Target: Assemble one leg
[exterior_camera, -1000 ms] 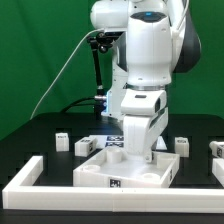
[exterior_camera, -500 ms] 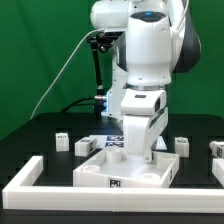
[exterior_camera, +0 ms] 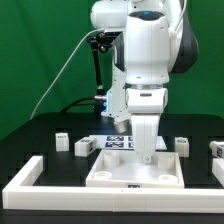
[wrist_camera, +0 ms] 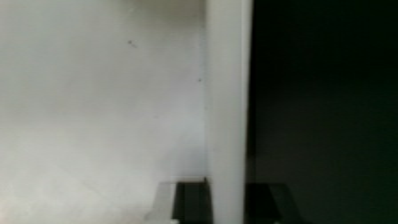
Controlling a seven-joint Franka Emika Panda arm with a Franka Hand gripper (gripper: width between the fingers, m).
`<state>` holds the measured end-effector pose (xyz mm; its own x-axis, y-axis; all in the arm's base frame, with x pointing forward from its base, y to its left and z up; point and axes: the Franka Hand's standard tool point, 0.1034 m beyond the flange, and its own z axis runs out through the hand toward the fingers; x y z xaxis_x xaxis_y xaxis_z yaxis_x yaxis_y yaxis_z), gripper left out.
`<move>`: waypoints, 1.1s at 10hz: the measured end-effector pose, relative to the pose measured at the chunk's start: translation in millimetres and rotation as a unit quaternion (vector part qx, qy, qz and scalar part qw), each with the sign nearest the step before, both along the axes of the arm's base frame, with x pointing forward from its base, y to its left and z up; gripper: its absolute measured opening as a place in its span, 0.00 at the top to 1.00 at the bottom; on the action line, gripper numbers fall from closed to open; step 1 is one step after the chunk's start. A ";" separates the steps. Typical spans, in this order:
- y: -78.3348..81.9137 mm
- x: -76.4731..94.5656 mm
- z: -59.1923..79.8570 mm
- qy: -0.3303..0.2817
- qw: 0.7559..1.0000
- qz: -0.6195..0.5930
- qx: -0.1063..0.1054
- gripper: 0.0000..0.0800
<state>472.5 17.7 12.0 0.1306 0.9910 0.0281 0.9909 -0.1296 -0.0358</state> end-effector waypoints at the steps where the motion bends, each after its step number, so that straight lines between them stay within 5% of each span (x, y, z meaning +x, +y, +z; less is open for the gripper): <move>1: 0.0 0.0 -0.1 0.000 1.000 0.000 0.000 0.92; 4: -0.8 8.4 -2.8 -0.003 0.998 0.055 0.006 0.92; 11: 69.5 15.1 -2.8 -0.006 0.999 0.030 0.023 0.92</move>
Offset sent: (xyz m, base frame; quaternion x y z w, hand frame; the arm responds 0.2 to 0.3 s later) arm 0.0163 0.0327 -0.0082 0.0238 0.0520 -0.1367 0.9890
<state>487.6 87.2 9.2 0.0695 0.9947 0.0752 0.9973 -0.0675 -0.0293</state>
